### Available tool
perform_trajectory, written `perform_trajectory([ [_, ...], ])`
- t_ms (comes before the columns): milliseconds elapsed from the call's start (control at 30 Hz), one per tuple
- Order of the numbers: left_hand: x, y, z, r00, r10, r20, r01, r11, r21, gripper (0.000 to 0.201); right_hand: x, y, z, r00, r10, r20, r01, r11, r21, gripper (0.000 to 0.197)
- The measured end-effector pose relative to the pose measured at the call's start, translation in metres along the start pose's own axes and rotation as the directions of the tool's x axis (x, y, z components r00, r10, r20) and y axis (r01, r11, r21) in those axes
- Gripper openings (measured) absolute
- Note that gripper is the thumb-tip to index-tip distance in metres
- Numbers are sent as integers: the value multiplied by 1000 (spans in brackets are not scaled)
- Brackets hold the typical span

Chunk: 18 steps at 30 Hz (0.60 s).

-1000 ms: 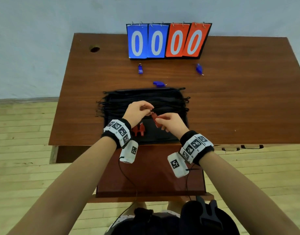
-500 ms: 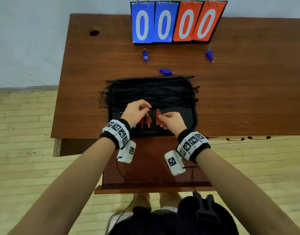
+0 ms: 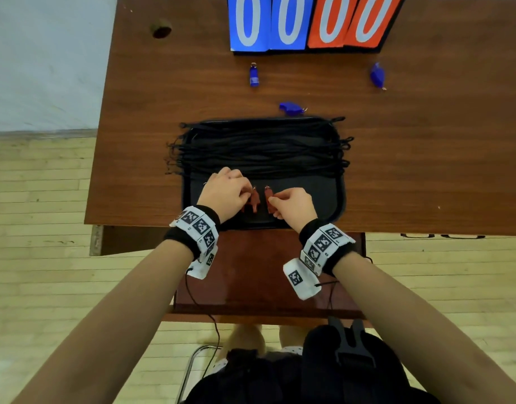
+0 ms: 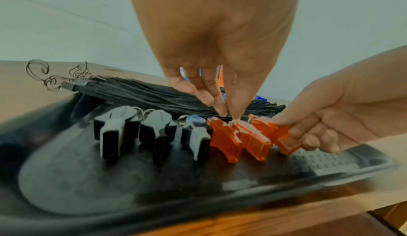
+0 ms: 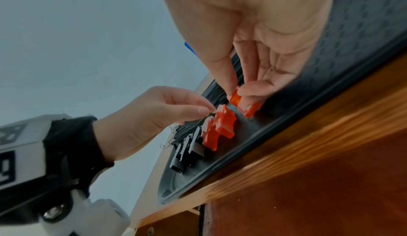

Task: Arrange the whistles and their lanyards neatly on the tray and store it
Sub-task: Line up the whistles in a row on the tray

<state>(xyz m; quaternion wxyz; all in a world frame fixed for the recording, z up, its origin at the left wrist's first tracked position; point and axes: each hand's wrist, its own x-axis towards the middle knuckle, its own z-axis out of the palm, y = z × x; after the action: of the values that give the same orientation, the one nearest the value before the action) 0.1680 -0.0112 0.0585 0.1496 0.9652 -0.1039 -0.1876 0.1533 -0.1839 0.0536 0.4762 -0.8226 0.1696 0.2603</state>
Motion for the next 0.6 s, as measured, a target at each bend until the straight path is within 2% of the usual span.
perform_trajectory([
  [267,-3,1,11,998,9,-55,-9,1000,1,26,6,-3,13,999,-13,-36,12,1000,-29,15],
  [400,-4,-2,12,999,13,-40,-14,1000,-6,28,3,-4,15,998,-25,-51,24,1000,-17,10],
  [600,-9,-7,16,996,72,-44,-70,997,43,43,0,-9,20,997,-62,-39,62,998,11,18],
])
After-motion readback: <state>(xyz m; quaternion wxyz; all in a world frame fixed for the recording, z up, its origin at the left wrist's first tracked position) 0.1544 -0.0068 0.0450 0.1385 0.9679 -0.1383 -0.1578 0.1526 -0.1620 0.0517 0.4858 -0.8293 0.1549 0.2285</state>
